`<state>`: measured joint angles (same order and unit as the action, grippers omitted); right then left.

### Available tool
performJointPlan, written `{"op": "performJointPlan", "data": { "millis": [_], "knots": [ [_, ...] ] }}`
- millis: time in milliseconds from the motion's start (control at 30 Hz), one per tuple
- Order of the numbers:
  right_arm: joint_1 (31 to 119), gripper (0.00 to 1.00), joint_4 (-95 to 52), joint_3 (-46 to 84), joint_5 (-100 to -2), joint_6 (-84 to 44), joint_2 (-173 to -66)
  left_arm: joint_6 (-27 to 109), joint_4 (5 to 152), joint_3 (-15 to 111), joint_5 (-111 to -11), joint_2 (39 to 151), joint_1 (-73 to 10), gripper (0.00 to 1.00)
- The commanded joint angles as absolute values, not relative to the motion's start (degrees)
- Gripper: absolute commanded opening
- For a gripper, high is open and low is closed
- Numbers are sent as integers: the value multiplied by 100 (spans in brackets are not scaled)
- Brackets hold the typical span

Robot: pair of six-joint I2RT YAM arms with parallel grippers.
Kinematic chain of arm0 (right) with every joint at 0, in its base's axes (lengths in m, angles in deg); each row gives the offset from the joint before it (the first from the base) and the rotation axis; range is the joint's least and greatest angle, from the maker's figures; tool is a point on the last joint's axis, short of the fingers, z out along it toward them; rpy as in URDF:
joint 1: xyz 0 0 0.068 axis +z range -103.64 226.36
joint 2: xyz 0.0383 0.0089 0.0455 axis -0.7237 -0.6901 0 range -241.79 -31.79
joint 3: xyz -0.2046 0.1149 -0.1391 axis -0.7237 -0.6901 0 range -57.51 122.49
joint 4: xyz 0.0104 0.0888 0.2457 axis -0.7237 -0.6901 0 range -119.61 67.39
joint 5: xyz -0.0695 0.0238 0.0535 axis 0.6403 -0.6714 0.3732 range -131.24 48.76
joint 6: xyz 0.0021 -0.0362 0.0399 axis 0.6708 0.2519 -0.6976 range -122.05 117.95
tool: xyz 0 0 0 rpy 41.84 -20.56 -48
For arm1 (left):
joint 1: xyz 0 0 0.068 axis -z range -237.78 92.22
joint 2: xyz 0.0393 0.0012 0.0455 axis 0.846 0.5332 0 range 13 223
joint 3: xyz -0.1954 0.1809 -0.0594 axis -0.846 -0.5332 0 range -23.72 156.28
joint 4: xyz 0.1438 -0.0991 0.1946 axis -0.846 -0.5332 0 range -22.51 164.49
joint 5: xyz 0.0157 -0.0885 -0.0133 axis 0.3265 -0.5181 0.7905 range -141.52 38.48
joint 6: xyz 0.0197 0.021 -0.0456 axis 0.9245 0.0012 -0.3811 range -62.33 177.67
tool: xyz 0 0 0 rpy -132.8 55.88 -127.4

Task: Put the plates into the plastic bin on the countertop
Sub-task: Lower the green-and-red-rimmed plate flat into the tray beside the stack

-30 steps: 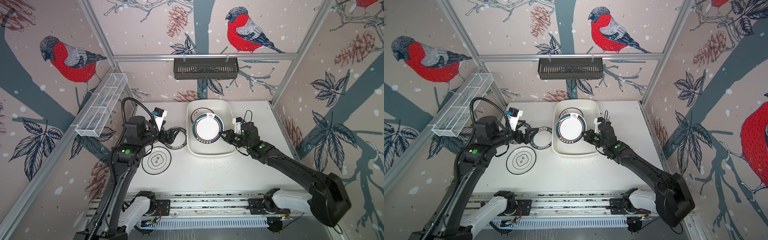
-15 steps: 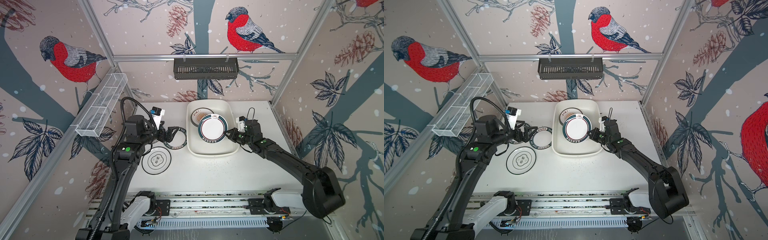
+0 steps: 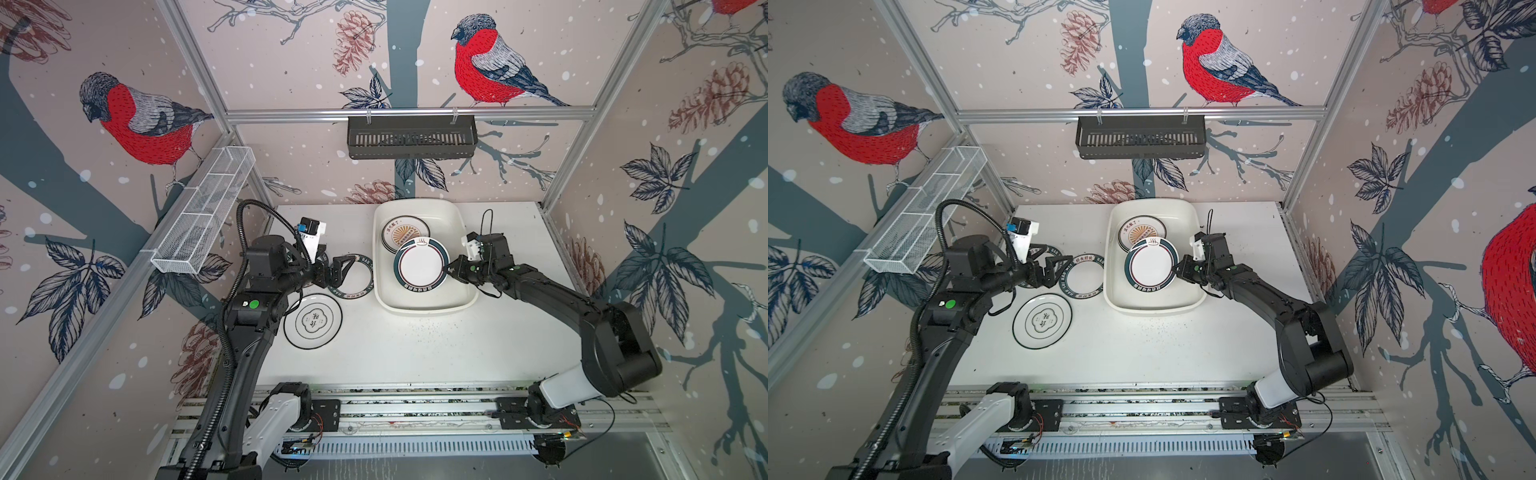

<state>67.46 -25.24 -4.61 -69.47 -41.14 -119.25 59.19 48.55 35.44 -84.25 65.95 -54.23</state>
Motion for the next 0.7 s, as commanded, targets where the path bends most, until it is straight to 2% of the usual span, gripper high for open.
{"op": "performJointPlan", "data": {
  "millis": [0,267,667],
  "knots": [
    [6762,3,-2791,-67,-7158,-3690,-12300,5960,5022,3548,-8415,6604,-5442,97],
    [6760,3,-3032,402,-7427,-3468,-13096,5993,4918,3736,-8469,6823,-5444,97],
    [6823,5,-3597,846,-7488,-3124,-13689,6142,4775,3883,-8467,6986,-5444,97]
  ]
}}
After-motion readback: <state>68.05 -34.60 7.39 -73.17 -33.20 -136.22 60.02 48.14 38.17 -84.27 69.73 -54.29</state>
